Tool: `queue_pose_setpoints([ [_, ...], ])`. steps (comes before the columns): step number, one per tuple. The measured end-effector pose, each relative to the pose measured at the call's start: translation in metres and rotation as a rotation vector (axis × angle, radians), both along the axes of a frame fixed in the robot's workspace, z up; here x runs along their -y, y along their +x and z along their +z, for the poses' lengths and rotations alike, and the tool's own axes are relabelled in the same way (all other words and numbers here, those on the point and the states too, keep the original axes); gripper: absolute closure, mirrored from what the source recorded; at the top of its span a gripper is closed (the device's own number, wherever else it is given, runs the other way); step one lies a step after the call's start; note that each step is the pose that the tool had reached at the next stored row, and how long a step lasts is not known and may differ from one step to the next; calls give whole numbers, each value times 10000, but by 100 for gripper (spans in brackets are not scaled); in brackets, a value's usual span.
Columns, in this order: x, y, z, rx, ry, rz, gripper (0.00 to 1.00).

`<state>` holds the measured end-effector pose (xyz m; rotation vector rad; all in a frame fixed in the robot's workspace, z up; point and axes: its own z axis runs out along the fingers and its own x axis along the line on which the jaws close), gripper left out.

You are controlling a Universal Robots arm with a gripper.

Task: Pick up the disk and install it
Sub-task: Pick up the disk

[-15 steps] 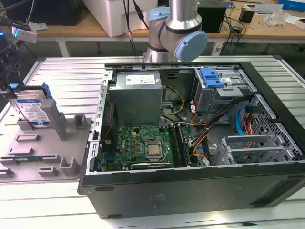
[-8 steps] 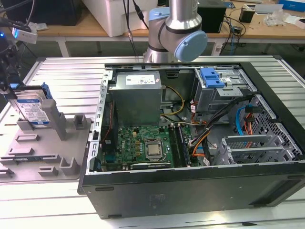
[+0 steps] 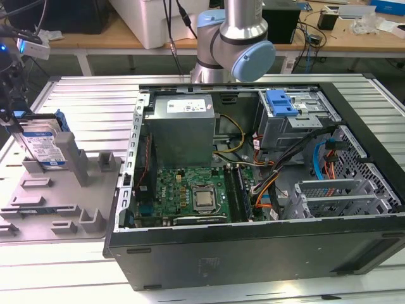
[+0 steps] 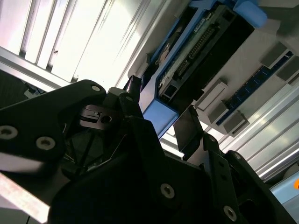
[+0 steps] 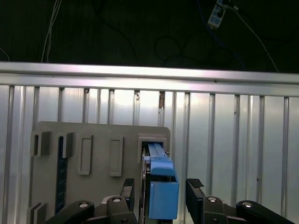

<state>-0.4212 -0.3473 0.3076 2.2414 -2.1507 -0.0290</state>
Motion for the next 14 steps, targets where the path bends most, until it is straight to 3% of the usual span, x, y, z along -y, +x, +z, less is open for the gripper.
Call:
queue_pose_setpoints([
  [8,0,0,-10,1,0,0,45],
  [9,0,0,-11,0,0,0,53],
  [14,0,0,-39,1,0,0,53],
])
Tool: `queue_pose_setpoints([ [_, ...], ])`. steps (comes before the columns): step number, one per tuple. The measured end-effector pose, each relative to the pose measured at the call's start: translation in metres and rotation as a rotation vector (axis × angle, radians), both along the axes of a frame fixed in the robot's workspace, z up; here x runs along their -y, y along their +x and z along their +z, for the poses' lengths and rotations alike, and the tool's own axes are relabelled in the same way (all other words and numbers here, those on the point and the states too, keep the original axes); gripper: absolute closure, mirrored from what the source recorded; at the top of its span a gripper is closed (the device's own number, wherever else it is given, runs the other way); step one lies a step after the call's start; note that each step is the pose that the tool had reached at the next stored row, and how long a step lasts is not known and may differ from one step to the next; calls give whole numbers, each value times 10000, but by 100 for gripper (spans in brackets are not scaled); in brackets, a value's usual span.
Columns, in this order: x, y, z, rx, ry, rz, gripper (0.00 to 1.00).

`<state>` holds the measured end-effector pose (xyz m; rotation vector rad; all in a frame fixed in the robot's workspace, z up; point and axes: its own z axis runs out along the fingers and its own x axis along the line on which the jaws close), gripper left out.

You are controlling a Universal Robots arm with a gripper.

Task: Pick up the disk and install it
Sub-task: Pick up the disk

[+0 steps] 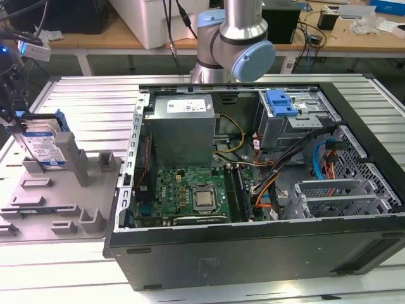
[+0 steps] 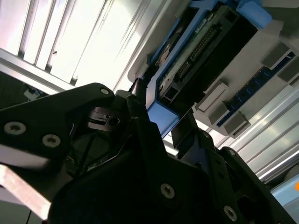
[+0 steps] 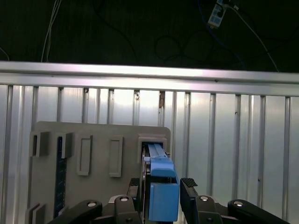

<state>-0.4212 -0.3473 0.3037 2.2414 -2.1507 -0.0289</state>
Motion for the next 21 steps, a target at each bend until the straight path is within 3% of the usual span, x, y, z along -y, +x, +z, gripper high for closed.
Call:
queue_pose_setpoints([
  [21,-5,-42,-117,0,-6,1,53],
])
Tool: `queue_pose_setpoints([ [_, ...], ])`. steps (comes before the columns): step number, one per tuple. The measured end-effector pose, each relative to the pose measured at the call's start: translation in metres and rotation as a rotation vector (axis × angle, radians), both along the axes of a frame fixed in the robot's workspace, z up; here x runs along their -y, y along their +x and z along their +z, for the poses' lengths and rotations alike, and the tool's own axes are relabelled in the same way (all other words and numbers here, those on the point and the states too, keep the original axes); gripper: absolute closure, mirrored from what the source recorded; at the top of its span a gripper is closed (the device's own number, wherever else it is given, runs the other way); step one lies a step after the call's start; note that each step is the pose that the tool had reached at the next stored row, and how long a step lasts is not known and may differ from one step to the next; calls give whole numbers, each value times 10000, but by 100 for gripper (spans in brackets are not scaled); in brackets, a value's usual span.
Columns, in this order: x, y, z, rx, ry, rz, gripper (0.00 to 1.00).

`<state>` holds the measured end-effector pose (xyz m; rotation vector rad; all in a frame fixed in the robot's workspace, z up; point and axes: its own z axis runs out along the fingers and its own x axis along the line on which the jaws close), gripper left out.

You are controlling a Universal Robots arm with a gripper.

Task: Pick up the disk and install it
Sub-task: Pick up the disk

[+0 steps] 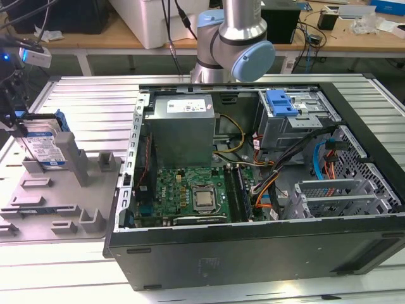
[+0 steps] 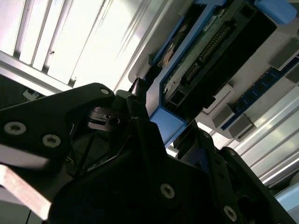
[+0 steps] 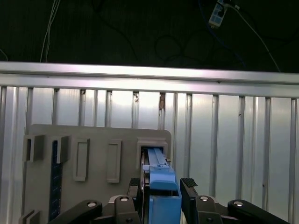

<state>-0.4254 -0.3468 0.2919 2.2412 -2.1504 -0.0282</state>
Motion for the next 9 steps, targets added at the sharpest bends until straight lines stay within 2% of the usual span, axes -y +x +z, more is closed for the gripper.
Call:
queue_pose_setpoints([
  [9,-1,-9,-15,-1,-3,3,53],
])
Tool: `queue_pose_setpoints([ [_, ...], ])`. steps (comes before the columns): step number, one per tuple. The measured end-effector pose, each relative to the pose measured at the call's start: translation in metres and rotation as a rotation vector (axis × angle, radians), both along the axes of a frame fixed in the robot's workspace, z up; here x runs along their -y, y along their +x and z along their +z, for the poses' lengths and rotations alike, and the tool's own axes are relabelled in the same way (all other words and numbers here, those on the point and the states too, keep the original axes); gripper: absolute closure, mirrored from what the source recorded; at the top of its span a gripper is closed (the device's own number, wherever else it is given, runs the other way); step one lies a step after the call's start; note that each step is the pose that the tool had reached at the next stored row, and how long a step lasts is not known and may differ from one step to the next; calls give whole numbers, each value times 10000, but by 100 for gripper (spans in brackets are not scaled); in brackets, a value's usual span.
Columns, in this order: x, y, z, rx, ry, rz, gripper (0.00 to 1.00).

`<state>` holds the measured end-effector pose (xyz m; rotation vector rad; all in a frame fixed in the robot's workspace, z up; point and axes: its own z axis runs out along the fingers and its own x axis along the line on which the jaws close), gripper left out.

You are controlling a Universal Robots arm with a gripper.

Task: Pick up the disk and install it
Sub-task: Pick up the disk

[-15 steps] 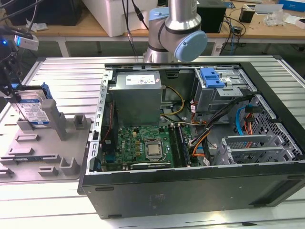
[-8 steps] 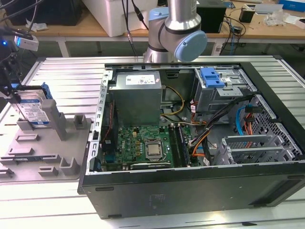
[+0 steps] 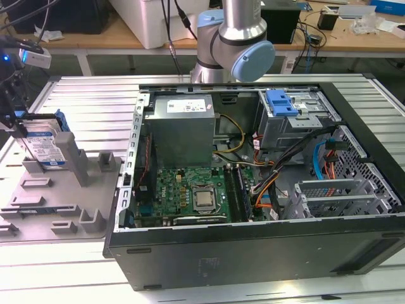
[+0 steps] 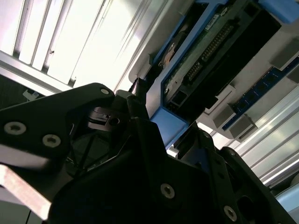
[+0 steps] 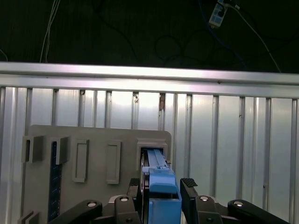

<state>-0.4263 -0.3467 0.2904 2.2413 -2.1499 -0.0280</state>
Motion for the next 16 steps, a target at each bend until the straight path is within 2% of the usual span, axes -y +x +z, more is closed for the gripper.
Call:
queue_pose_setpoints([
  [14,0,0,-2,0,-1,1,53],
  [15,1,0,-2,0,-4,1,55],
  [16,0,0,-2,0,-1,1,61],
])
